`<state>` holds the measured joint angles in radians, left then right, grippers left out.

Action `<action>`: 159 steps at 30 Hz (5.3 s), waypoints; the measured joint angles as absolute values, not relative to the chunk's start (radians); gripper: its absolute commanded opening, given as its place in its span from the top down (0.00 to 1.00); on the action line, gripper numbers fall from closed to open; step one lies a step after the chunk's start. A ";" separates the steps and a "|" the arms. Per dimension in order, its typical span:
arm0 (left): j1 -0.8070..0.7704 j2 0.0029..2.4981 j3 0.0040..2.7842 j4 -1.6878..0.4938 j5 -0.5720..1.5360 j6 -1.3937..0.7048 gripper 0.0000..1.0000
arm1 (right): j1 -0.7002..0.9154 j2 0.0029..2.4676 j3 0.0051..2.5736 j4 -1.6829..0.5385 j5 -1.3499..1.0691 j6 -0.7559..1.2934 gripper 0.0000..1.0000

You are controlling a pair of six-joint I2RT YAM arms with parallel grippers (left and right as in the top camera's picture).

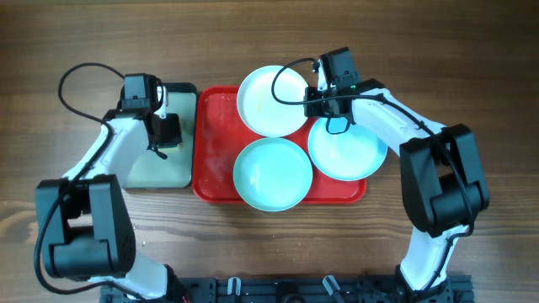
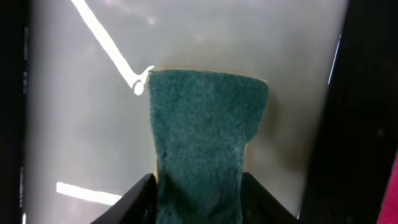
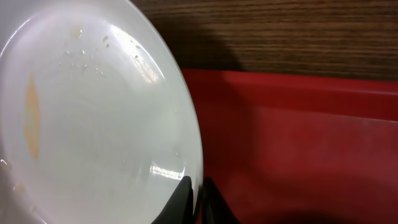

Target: Clean dirty plates on tray and stack at the side

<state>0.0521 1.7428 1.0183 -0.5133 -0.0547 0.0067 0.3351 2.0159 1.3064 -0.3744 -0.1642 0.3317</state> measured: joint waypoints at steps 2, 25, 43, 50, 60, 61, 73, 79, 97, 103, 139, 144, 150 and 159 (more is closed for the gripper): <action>0.052 1.749 1.018 -0.510 -0.055 0.007 0.68 | 0.335 2.016 1.306 -0.374 -0.164 0.332 0.93; 0.053 1.750 0.952 -0.410 -0.036 0.006 0.96 | 0.335 2.016 1.306 -0.374 -0.164 0.328 0.96; 0.053 1.521 0.948 -0.226 -0.009 -0.096 0.96 | 0.335 2.016 1.308 -0.416 -0.238 0.340 0.96; 0.053 1.501 0.948 -0.286 0.002 -0.096 0.96 | 0.345 2.016 1.308 -0.422 -0.247 0.378 0.96; 0.053 1.460 0.948 -0.364 0.041 -0.270 0.96 | 0.364 2.016 1.308 -0.411 -0.246 0.377 0.96; 0.053 1.460 0.948 -0.367 0.043 -0.277 0.96 | 0.364 2.016 1.308 -0.411 -0.246 0.377 0.96; 0.053 1.460 0.948 -0.373 0.043 -0.197 0.96 | 0.364 2.016 1.308 -0.403 -0.246 0.377 0.96; 0.053 1.460 0.948 -0.351 0.015 -0.080 0.96 | 0.393 2.016 1.308 -0.368 -0.246 0.357 0.96; 0.006 1.460 1.052 -0.374 -0.078 0.044 0.96 | 0.423 2.016 1.308 -0.330 -0.247 0.388 0.96; -0.020 1.506 1.052 -0.427 -0.078 0.071 0.96 | 0.446 2.016 1.308 -0.313 -0.247 0.434 0.96; -0.249 1.878 1.063 -0.279 0.144 -0.326 0.96 | 0.466 2.054 1.307 -0.312 -0.228 0.445 0.96; -0.245 1.880 1.074 -0.318 0.186 -0.341 0.96 | 0.466 2.054 1.307 -0.312 -0.227 0.445 0.96; -0.242 1.882 1.074 -0.326 0.253 -0.397 0.96 | 0.465 2.054 1.307 -0.312 -0.227 0.445 0.96; -0.247 1.912 1.061 -0.178 0.451 -0.451 0.96 | 0.465 2.054 1.307 -0.312 -0.227 0.445 0.96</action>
<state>-0.2474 1.9118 1.0611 -0.1780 0.4515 -0.4507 0.4648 2.0544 1.3071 -0.3119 -0.2272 0.4446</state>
